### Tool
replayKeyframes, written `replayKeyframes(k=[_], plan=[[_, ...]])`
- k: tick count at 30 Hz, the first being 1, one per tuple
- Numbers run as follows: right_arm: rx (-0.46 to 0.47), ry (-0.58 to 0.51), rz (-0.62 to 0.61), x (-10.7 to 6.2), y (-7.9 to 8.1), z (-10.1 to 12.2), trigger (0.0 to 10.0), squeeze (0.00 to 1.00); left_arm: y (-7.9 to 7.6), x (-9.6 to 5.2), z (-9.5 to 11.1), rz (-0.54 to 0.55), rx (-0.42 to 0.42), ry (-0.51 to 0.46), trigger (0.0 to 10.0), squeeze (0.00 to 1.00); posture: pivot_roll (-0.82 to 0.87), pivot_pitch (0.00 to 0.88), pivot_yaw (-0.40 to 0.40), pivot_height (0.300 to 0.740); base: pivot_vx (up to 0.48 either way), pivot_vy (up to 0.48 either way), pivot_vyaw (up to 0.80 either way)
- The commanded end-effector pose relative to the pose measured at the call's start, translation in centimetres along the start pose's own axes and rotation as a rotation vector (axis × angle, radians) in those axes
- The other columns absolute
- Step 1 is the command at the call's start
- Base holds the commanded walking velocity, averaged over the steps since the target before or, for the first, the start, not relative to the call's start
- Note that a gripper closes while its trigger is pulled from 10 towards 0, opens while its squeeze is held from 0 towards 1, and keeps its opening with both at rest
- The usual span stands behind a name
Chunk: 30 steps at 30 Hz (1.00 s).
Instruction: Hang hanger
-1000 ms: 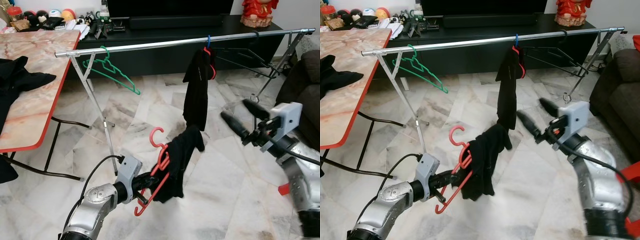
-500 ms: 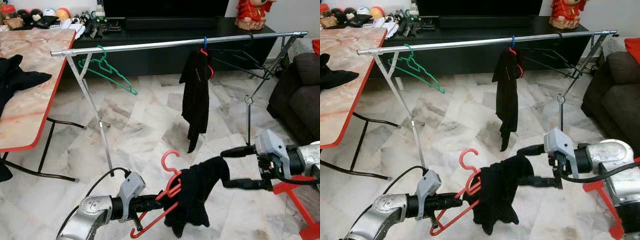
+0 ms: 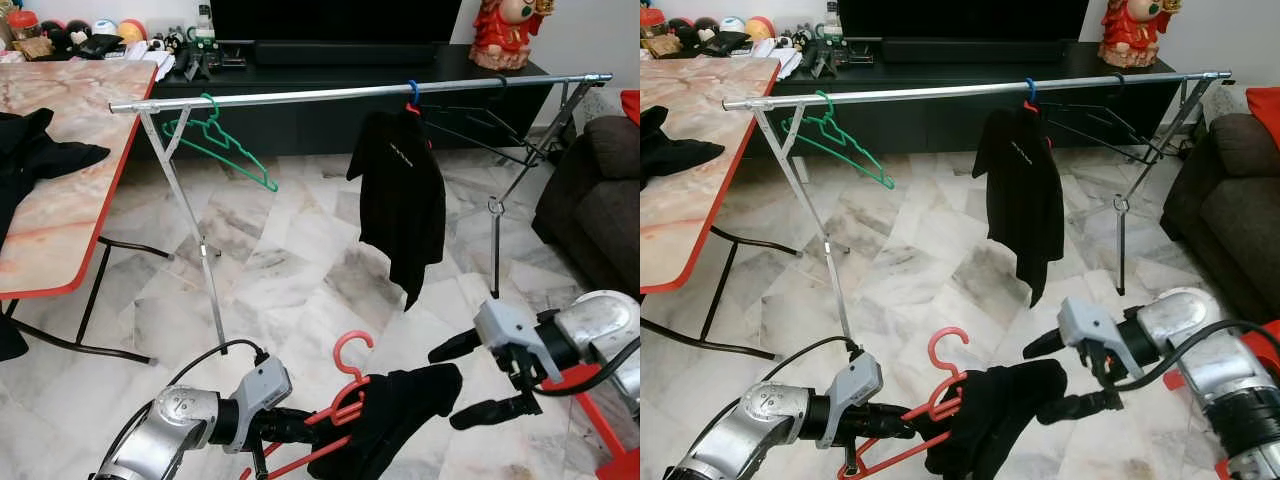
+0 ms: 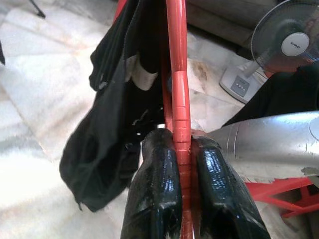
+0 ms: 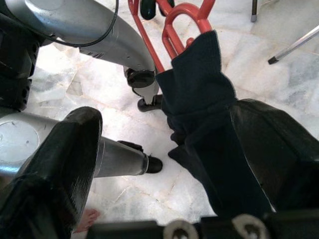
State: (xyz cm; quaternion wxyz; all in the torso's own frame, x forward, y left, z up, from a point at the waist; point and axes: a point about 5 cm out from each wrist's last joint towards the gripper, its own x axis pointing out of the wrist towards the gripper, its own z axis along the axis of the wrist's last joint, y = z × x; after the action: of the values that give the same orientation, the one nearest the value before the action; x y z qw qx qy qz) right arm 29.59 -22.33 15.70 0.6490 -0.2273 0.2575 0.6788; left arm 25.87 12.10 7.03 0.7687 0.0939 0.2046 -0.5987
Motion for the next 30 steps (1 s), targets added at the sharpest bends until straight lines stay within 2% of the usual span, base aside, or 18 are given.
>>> replayKeyframes(k=[1, 7, 11, 18, 21, 30], plan=[[-0.005, -0.006, 0.019, 0.7, -0.5, 0.2, 10.0, 0.0, -0.5, 0.3, 1.6, -0.08, 0.078, -0.016, 10.0, 0.0, -0.07, 0.103, -0.08, 0.74, 0.0, 0.0, 0.0], [-0.012, 0.025, 0.032, 1.1, -0.8, -0.3, 10.0, 0.0, -0.8, 0.5, 1.9, -0.118, 0.089, -0.012, 10.0, 0.0, -0.07, 0.099, -0.081, 0.74, 0.0, 0.0, 0.0], [-0.007, -0.021, -0.011, 1.7, -1.8, -0.2, 10.0, 0.0, -1.1, 0.7, 2.5, -0.162, 0.109, -0.008, 10.0, 0.0, -0.06, 0.099, -0.076, 0.74, 0.0, 0.0, 0.0], [-0.007, -0.014, 0.013, 2.4, -1.9, -0.2, 10.0, 0.0, -1.2, 0.9, 2.8, -0.18, 0.125, -0.007, 10.0, 0.0, -0.05, 0.096, -0.075, 0.74, 0.0, 0.0, 0.0], [0.017, 0.003, 0.066, 3.1, -1.5, -0.9, 10.0, 0.0, -1.2, 1.0, 3.0, -0.188, 0.126, -0.01, 10.0, 0.0, -0.05, 0.098, -0.074, 0.74, 0.0, 0.0, 0.0], [0.045, -0.006, 0.087, 4.0, -1.6, -1.5, 10.0, 0.0, -1.2, 1.1, 3.3, -0.194, 0.131, -0.01, 10.0, 0.0, -0.04, 0.098, -0.075, 0.74, 0.0, 0.0, 0.0]])
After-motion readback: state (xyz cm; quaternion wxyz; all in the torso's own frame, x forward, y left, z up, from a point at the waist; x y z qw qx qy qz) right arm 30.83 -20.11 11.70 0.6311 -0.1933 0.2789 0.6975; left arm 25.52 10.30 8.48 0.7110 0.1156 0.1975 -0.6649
